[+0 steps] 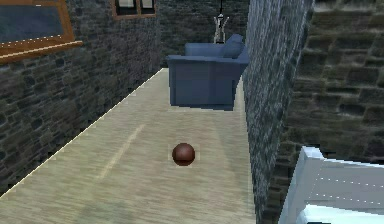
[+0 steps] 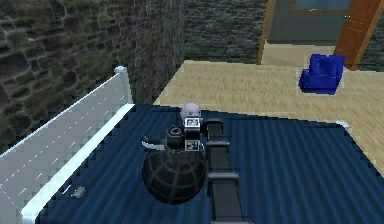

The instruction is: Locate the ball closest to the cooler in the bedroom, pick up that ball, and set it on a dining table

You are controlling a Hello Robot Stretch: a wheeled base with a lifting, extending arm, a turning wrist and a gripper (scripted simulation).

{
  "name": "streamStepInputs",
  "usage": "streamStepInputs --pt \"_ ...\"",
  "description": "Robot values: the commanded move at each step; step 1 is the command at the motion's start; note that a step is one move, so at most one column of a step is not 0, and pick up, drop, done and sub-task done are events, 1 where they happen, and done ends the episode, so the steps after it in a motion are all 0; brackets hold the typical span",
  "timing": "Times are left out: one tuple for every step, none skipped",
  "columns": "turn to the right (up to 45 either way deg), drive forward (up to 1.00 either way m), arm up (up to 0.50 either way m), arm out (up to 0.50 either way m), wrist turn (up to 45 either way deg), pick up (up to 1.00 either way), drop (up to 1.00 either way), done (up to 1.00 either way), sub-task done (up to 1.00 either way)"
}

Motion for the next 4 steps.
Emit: streamStepInputs --pt "0.0 0.0 -0.3 0.0 0.0 0.0 0.0 0.0 0.0" --pt "0.0 0.0 0.0 0.0 0.0 1.0 0.0 0.0 0.0" --pt "0.0 0.0 0.1 0.0 0.0 0.0 0.0 0.0 0.0" --pt "0.0 0.0 0.32 0.0 0.0 0.0 0.0 0.0 0.0"
